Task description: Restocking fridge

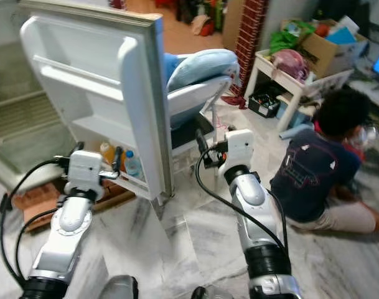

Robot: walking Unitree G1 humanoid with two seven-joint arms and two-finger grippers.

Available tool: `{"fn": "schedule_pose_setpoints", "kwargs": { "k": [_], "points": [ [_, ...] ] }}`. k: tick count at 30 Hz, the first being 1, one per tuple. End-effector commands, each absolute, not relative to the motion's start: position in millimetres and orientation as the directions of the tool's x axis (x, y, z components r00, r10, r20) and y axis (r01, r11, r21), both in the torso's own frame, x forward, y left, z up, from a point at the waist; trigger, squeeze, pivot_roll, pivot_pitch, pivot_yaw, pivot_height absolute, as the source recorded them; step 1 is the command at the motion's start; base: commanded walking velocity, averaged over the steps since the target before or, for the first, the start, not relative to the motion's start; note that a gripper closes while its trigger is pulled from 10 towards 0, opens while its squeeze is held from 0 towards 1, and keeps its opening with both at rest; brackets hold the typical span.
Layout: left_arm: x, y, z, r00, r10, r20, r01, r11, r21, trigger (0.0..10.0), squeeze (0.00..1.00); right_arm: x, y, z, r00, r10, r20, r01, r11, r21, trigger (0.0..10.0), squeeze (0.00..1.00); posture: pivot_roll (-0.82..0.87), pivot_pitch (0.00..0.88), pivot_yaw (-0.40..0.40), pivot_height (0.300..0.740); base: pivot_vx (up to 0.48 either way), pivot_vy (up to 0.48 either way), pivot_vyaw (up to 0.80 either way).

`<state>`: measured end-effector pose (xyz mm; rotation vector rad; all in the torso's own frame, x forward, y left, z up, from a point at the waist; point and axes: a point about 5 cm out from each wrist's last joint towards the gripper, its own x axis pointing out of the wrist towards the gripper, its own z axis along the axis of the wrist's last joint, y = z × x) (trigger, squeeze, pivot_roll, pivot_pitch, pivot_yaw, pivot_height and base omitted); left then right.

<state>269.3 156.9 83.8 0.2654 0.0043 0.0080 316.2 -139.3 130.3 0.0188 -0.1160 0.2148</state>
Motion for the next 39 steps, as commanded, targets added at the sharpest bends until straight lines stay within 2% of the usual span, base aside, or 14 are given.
{"fn": "schedule_pose_setpoints", "kwargs": {
  "k": [1,14,24,29,35,39],
  "points": [
    [269.8,157.8,82.2,1.0,-0.003,0.001,0.002,0.965,0.263,10.0,0.0,318.7,-138.2,132.7,0.973,0.19,0.132,-0.193,0.981,0.006,10.0,0.0,0.14,0.046,-0.025,0.74,0.0,0.0,0.71],
    [269.6,151.5,71.7,0.999,-0.048,0.005,0.045,0.972,0.23,10.0,0.0,326.9,-135.4,133.1,0.976,0.159,0.149,-0.16,0.987,-0.009,10.0,0.0,0.15,0.022,-0.031,0.74,0.0,0.0,0.7],
    [268.0,150.8,69.2,0.999,-0.052,0.012,0.048,0.973,0.226,10.0,0.0,330.1,-134.9,134.6,0.974,0.156,0.163,-0.156,0.988,-0.013,10.0,0.0,0.15,0.026,-0.03,0.74,0.371,-0.052,0.62],
    [268.2,147.6,67.6,0.998,-0.059,0.007,0.056,0.973,0.224,10.0,0.0,327.8,-132.4,132.3,0.971,0.171,0.164,-0.177,0.984,0.017,10.0,0.0,0.15,0.029,-0.027,0.74,0.341,-0.334,0.0],
    [268.5,143.6,67.8,0.998,-0.069,0.006,0.066,0.973,0.221,10.0,0.0,325.8,-132.1,130.0,0.972,0.175,0.159,-0.18,0.983,0.02,10.0,0.0,0.14,0.032,-0.024,0.74,0.0,-0.432,0.0],
    [267.7,143.4,67.9,0.998,-0.069,0.007,0.066,0.976,0.207,10.0,0.0,324.6,-133.1,127.8,0.972,0.18,0.152,-0.185,0.983,0.019,10.0,0.0,0.14,0.034,-0.023,0.74,0.0,0.0,0.0]
  ]
}}
